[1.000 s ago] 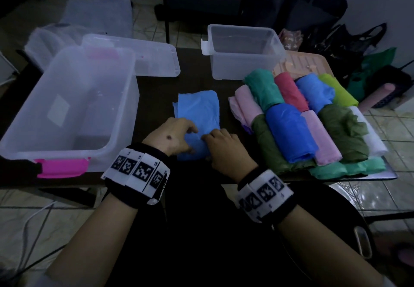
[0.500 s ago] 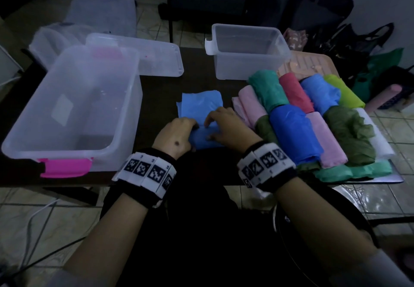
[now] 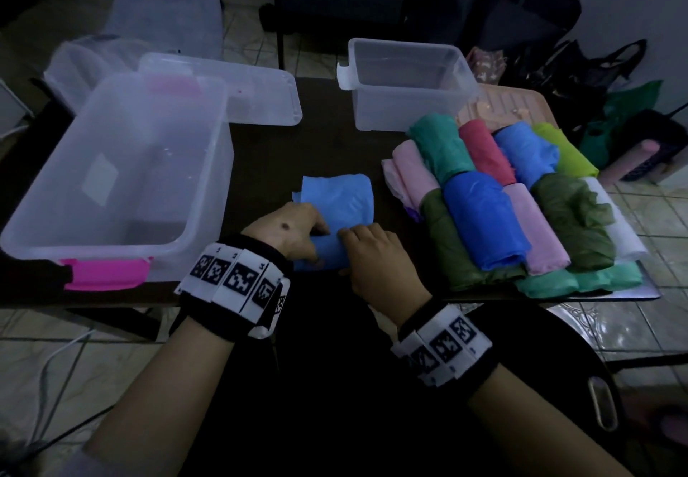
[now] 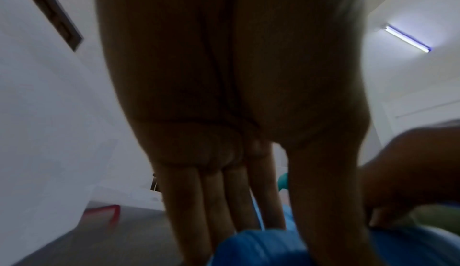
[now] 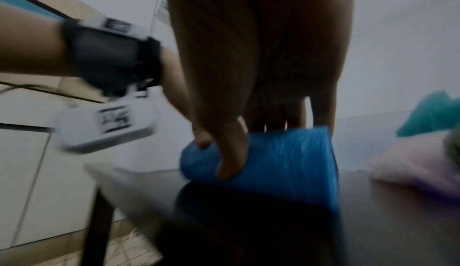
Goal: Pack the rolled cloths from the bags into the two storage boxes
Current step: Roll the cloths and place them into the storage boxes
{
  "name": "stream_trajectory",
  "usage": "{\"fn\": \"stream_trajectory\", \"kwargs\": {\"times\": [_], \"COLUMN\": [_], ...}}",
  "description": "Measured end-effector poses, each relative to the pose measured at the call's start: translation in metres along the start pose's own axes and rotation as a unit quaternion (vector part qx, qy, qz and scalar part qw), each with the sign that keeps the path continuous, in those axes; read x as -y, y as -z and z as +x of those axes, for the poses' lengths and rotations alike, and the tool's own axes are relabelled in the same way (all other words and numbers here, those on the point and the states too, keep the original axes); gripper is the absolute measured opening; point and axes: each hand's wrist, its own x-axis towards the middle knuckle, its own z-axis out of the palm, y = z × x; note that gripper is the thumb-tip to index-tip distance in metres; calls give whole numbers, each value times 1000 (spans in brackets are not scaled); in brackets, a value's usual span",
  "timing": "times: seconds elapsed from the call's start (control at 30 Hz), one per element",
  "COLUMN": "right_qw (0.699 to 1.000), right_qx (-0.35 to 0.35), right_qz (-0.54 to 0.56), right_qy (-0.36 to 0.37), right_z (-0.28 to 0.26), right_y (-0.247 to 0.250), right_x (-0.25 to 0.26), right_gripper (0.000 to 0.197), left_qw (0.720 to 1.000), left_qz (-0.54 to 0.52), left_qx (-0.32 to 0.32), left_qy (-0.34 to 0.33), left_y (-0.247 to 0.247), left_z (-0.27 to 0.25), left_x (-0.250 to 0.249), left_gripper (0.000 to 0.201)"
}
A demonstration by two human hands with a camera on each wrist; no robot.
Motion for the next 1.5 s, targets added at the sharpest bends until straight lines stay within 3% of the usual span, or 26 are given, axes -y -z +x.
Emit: {"fn": "stream_trajectory", "kwargs": {"times": [0.07, 0.13, 0.23, 0.33, 0.4, 0.47, 0.53, 0.63, 0.73, 0.87, 1.03, 1.17, 1.3, 1.5], "right_qw": [999, 992, 968, 958, 964, 982, 997, 999, 999, 1000, 999, 997, 984, 964], "right_qx": [47, 116, 232, 272, 250, 154, 38, -18, -9, 1, 40, 79, 167, 243], "right_qz": [5, 34, 84, 75, 77, 82, 56, 37, 34, -2, 6, 20, 67, 101], "right_qy": [-9, -22, -41, -49, -58, -70, -46, 4, -2, -16, -18, 7, 15, -21], "right_z": [11, 27, 53, 67, 68, 57, 42, 26, 23, 32, 51, 52, 49, 64], "right_y": [10, 20, 32, 38, 36, 35, 30, 13, -2, -7, 6, 12, 19, 31], "right_x": [-7, -12, -21, -24, -23, -18, -13, -8, -8, -10, -16, -23, -31, -35], "right_gripper": [46, 46, 44, 47, 53, 63, 53, 39, 52, 57, 68, 70, 76, 125], "left_qw": [997, 989, 992, 996, 995, 992, 991, 993, 992, 979, 987, 989, 997, 996], "left_qz": [-12, -11, -30, -28, -23, -34, -54, -64, -59, -54, -31, -38, -53, -55], "left_qx": [-70, -144, -115, -82, -102, -120, -120, -97, -107, -195, -156, -143, -64, -64], "left_qy": [-10, -32, -35, -14, -8, 10, 28, 26, 20, 17, 2, 15, -1, 4], "left_y": [-1, -3, -7, -9, -11, -8, -3, 5, 6, 2, -1, 2, 9, 6], "left_z": [-5, -8, -7, 0, 6, 12, 15, 20, 22, 21, 18, 17, 9, 7], "left_x": [2, 4, 5, 7, 10, 12, 12, 11, 8, 6, 6, 9, 10, 11], "left_gripper": [58, 46, 45, 58, 55, 52, 49, 37, 30, 40, 60, 55, 47, 51]}}
